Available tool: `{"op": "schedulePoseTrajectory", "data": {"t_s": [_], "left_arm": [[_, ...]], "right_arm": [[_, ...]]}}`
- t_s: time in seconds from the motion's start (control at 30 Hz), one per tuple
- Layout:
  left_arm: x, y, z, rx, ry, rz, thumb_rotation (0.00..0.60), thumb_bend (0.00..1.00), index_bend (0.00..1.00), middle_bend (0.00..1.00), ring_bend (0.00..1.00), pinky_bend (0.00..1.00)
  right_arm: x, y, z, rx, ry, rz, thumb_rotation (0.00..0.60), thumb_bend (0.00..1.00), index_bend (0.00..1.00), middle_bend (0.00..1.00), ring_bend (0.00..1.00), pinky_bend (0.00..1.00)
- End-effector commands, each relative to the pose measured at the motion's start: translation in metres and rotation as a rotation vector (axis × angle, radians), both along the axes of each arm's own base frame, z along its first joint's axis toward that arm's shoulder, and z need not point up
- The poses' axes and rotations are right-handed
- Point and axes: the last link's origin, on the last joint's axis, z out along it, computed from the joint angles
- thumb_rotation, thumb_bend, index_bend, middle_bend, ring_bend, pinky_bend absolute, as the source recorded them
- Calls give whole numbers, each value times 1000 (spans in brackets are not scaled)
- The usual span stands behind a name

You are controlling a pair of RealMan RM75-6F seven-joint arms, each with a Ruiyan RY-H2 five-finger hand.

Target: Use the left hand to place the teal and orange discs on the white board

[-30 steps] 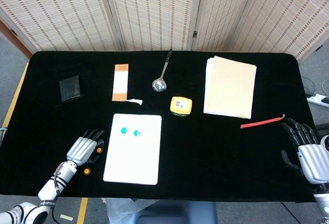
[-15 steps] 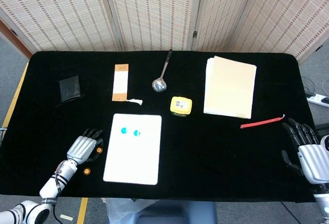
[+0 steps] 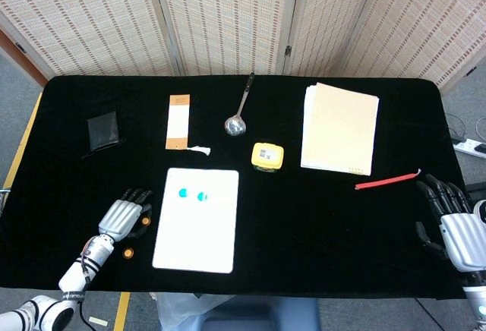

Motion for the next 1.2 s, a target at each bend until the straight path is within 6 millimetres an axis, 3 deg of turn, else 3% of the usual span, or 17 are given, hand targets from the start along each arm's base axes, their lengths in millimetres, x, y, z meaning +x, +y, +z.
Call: {"op": "schedulePoseTrajectory", "data": {"t_s": [0.03, 0.2, 0.53, 0.73, 0.97, 1.2], "left_arm": [[7, 2, 4, 7, -19, -15, 600, 403, 533, 141, 0, 0], [30, 5, 3, -7, -60, -62, 600, 404, 532, 141, 0, 0], [71, 7, -22, -82, -60, -146, 600, 403, 519, 141, 0, 0], [73, 4, -28, -99, -44, -145, 600, 402, 508, 141, 0, 0], [70, 4, -22, -73, -50, -133, 600, 401, 300, 125, 0, 0], [52, -7, 4, -31, -34, -125, 600, 402, 365, 125, 0, 0]], "right_arm": [[0, 0, 0, -2, 1, -1, 600, 532, 0, 1, 0, 0], [-2, 2, 1, -7, -3, -10, 600, 533, 0, 1, 0, 0], [-8, 6, 4, -18, -6, -27, 600, 533, 0, 1, 0, 0], [-10, 7, 6, -24, -9, -34, 600, 533, 0, 1, 0, 0], [-9, 5, 5, -18, -13, -23, 600, 532, 0, 1, 0, 0], [-4, 0, 2, -7, -12, -6, 600, 533, 0, 1, 0, 0]]}}
